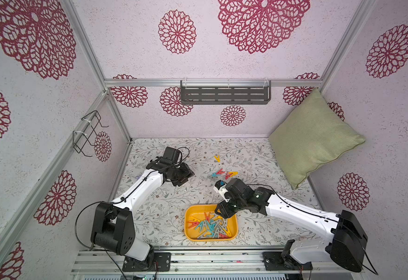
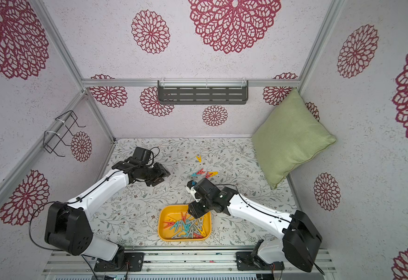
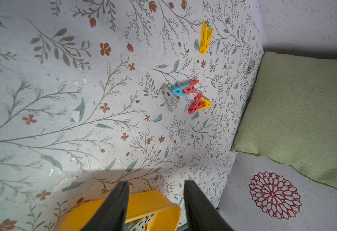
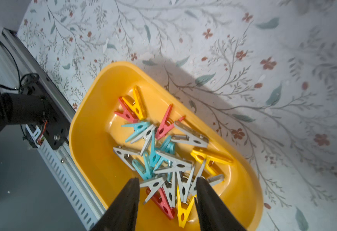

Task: Put the clothespins into the storage box
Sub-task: Place the clothespin in the storage box, then pick up the clothespin from the center of the board.

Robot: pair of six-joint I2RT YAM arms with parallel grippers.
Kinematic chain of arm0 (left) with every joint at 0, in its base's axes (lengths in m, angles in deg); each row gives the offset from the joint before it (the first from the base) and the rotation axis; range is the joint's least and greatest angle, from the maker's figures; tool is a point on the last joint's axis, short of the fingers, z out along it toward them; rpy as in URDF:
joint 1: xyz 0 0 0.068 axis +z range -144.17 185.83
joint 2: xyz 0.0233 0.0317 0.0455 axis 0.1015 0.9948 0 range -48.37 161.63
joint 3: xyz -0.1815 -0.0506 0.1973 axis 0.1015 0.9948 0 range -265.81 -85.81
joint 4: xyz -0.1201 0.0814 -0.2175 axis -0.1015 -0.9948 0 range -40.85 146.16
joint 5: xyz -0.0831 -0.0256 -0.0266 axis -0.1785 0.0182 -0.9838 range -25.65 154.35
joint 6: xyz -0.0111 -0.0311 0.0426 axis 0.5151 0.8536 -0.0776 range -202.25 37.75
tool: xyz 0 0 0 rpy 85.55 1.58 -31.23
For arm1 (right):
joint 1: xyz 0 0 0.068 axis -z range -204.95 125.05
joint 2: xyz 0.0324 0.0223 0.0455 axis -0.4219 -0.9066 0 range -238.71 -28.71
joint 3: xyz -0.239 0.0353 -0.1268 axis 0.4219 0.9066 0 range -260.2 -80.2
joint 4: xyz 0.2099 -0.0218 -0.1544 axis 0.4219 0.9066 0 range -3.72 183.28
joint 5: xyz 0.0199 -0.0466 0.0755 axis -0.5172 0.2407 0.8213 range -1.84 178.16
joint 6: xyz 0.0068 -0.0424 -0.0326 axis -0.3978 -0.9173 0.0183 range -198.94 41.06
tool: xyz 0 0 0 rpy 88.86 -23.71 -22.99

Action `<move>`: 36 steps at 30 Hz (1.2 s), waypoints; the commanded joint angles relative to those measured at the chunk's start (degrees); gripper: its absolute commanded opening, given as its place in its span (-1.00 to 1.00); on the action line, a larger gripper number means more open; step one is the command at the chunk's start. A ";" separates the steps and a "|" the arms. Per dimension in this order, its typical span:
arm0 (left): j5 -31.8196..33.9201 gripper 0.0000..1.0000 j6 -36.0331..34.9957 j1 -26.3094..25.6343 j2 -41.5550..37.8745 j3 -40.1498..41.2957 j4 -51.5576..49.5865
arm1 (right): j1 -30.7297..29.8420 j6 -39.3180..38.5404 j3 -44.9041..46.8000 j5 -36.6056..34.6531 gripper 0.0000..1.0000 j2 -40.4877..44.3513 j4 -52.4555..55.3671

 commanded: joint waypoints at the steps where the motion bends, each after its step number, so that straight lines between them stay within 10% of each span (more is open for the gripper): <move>1: -0.39 0.02 -1.83 -0.59 1.29 -2.39 -0.69 | 4.08 0.00 -4.68 -4.68 0.03 -0.81 0.13; 12: -1.26 0.02 -6.38 0.86 3.11 -5.87 -3.42 | 16.01 -0.94 -17.81 -3.54 0.08 -17.47 1.53; 36: -6.75 0.03 -10.10 10.67 3.90 -3.87 -4.36 | 16.47 -10.75 -41.85 -3.32 0.18 -48.15 9.21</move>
